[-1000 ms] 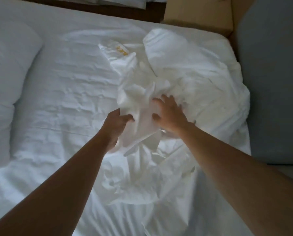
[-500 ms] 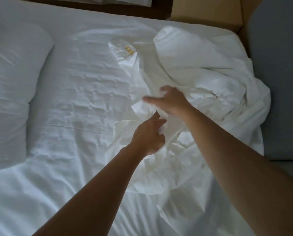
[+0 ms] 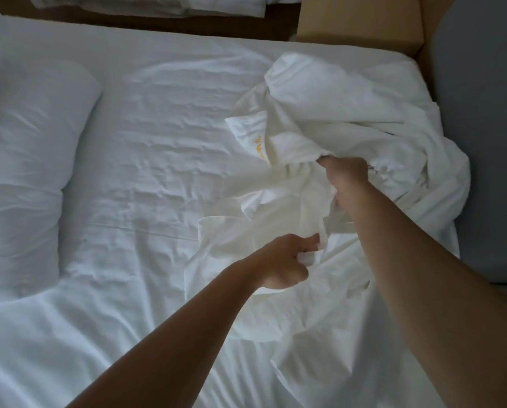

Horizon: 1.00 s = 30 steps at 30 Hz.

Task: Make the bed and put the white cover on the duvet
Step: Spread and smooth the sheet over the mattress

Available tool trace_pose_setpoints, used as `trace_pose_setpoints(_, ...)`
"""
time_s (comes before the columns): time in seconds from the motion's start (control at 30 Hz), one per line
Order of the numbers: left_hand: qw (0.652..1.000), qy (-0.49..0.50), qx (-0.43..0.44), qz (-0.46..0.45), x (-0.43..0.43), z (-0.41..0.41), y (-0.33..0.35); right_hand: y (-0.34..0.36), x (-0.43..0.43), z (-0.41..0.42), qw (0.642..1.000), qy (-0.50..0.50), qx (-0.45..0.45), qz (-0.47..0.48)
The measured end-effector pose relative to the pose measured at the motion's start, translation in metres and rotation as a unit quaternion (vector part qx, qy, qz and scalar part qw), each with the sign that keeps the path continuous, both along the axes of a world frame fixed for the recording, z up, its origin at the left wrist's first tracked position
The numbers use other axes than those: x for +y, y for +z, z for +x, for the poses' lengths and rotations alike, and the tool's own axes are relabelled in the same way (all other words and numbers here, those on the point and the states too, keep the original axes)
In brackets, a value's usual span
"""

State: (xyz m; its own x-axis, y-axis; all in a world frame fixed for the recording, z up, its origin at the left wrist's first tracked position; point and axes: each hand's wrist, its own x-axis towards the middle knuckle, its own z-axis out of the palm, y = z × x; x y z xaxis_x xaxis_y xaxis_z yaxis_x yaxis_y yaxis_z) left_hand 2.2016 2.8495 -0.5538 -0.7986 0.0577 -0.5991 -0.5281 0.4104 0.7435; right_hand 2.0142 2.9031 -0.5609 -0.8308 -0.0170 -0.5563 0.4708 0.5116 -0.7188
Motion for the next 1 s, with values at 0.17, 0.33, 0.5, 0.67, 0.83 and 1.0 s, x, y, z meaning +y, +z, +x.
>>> trace_pose_setpoints(0.17,0.925,0.360,0.078,0.096,-0.019,-0.044,0.009,0.008,-0.009,0.012,0.994,0.082,0.064,0.012)
trace_pose_setpoints(0.33,0.913,0.388,0.057,0.111,-0.040,-0.096,0.014,0.019,-0.005,0.020,0.985,0.169,0.028,0.021)
trace_pose_setpoints(0.5,0.862,0.478,0.041,0.162,-0.065,-0.135,0.014,0.020,0.019,0.009,0.993,0.101,0.055,0.026)
trace_pose_setpoints(0.67,0.867,0.479,0.059,0.124,-0.094,-0.159,0.015,0.003,0.047,0.000,0.991,0.027,0.086,0.097)
trace_pose_setpoints(0.83,0.914,0.386,0.047,0.112,-0.051,-0.097,0.003,-0.013,0.057,0.019,0.981,0.145,-0.124,0.035)
trace_pose_setpoints(1.0,0.988,0.021,-0.109,-0.103,0.005,0.018,-0.021,-0.039,0.049,0.025,0.996,-0.012,-0.055,-0.070)
